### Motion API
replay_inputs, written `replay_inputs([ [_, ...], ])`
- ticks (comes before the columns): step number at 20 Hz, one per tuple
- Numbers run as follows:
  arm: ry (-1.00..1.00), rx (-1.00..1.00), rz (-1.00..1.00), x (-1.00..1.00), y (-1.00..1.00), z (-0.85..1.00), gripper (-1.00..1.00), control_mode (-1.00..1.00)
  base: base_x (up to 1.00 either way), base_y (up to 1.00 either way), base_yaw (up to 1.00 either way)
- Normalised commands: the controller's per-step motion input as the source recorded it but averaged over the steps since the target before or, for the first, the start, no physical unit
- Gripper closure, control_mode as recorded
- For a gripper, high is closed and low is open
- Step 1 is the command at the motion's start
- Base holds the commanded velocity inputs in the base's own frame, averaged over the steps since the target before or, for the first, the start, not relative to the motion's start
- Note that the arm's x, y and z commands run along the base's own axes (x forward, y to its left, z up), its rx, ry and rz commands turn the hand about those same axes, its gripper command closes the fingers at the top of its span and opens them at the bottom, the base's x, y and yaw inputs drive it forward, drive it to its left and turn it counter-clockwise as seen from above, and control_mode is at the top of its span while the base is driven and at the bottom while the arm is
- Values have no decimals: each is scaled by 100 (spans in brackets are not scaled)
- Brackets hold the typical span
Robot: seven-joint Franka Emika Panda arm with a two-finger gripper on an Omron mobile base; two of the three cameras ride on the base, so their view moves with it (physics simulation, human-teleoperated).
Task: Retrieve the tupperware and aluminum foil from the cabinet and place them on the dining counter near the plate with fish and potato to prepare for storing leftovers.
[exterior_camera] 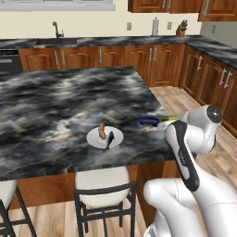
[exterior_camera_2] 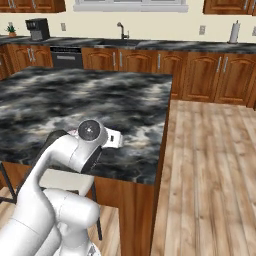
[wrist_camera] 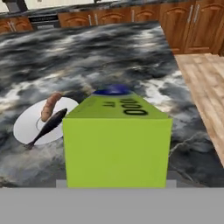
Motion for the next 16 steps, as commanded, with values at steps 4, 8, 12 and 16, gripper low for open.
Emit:
replay_inputs([
  [4, 3, 0, -14, 67, 11, -24, 100, -100, 0, 0, 0],
  [8, 5, 0, 0, 63, 13, -32, 100, -100, 0, 0, 0],
  [12, 6, -1, 1, 59, 24, -41, 100, -100, 0, 0, 0],
  [16, 7, -3, 4, 56, 26, -49, 100, -100, 0, 0, 0],
])
